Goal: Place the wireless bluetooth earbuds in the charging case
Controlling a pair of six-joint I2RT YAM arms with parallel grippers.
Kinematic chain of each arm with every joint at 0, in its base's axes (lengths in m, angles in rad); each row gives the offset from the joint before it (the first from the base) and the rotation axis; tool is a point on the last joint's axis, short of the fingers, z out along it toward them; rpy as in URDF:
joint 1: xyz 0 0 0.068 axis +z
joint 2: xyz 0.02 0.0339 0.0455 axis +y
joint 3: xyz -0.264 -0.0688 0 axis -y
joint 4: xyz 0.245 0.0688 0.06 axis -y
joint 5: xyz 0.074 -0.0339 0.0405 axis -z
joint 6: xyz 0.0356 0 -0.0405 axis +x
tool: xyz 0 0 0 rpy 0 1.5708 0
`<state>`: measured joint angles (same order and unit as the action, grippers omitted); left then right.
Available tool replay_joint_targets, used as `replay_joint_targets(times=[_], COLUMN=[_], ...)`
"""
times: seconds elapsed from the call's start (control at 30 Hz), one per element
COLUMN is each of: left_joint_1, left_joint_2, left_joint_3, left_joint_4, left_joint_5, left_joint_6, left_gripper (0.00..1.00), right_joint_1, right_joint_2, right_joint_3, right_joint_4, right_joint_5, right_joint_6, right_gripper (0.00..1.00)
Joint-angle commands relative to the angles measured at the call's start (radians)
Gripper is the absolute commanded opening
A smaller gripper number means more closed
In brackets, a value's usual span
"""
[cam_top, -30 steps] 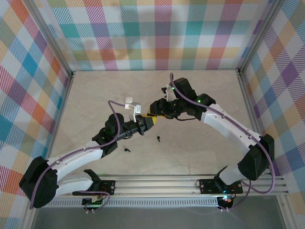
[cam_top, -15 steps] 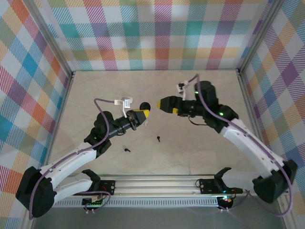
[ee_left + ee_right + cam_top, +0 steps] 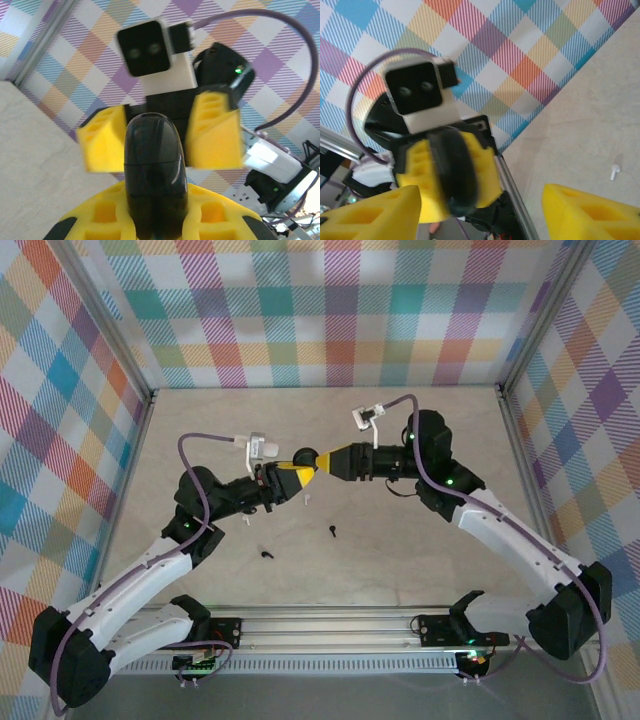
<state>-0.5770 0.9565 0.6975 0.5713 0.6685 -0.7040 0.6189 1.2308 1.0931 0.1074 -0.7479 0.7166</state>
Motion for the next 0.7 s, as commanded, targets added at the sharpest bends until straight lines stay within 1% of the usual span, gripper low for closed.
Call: replay_joint_targets(times=[0.0, 0.17, 0.4, 0.5, 0.53, 0.57, 0.63, 0.67], left_joint_1=[0.008, 0.008, 0.008, 0.008, 0.008, 0.008, 0.008, 0.008], left_joint_2=[-0.022, -0.023, -0.014, -0.021, -0.027, -0.036, -0.06, -0.071], left_joint_3=[0.03, 0.025, 0.034, 0.047, 0.049, 0.05, 0.054, 0.061], left_joint_4=[0.034, 0.022, 0.013, -0.041, -0.063, -0.096, -0.156, -0.204], left_joint_5=[0.043, 0.044, 0.055, 0.05, 0.045, 0.036, 0.016, 0.007], left_joint_6=[-0.015, -0.007, -0.001, 0.019, 0.032, 0.048, 0.081, 0.109], left_gripper=[0.0, 0.0, 0.0, 0.0, 0.0, 0.02, 0.17, 0.31], right_joint_1=[0.008, 0.018, 0.039, 0.045, 0.045, 0.045, 0.045, 0.045], right_joint_2=[0.019, 0.045, 0.089, 0.101, 0.099, 0.096, 0.084, 0.076], right_joint_3=[-0.001, 0.016, 0.046, 0.06, 0.063, 0.065, 0.069, 0.072], right_joint_4=[0.142, 0.173, 0.153, 0.142, 0.132, 0.116, 0.068, 0.036], right_joint_5=[-0.068, -0.114, -0.163, -0.177, -0.176, -0.171, -0.151, -0.136], right_joint_6=[0.005, 0.018, 0.02, 0.014, 0.007, -0.006, -0.049, -0.073], right_gripper=[0.56, 0.46, 0.22, 0.11, 0.09, 0.07, 0.06, 0.05])
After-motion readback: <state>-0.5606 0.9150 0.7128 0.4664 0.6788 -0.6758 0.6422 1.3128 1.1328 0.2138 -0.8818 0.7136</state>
